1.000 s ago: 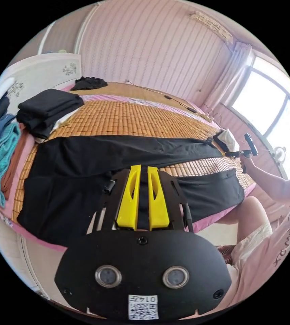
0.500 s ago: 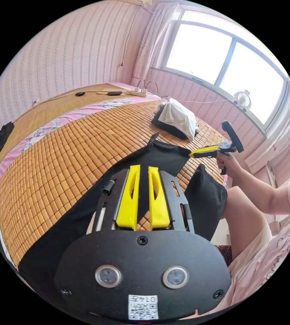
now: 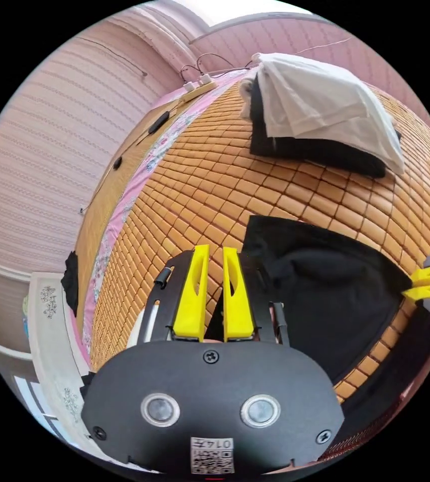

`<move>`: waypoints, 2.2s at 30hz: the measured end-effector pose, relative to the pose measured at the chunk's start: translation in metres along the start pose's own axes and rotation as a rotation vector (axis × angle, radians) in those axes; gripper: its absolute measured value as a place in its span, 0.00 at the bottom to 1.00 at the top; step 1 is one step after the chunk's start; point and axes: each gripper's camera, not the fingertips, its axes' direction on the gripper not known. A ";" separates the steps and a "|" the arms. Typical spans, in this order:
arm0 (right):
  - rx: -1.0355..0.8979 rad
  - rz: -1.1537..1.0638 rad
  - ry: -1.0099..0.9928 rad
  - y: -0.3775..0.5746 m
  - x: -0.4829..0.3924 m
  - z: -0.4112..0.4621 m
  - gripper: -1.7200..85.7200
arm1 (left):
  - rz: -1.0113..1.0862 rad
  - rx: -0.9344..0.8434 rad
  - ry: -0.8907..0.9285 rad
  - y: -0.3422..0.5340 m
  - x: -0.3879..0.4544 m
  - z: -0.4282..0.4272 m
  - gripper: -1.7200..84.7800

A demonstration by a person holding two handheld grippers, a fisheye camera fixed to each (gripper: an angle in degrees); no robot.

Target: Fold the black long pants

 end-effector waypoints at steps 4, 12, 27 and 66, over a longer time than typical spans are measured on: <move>0.012 -0.014 0.046 -0.001 0.003 -0.021 0.07 | -0.039 0.082 0.289 -0.019 -0.019 -0.009 0.10; -0.011 -0.088 0.156 -0.005 -0.012 -0.040 0.06 | -0.023 -0.083 0.443 -0.065 0.011 0.048 0.07; 0.007 -0.167 0.336 -0.002 -0.033 -0.076 0.03 | -0.118 -0.016 0.508 -0.096 -0.010 0.042 0.08; 0.077 -0.421 0.267 0.049 -0.095 -0.148 0.08 | -0.024 -0.083 0.665 0.135 0.020 -0.060 0.08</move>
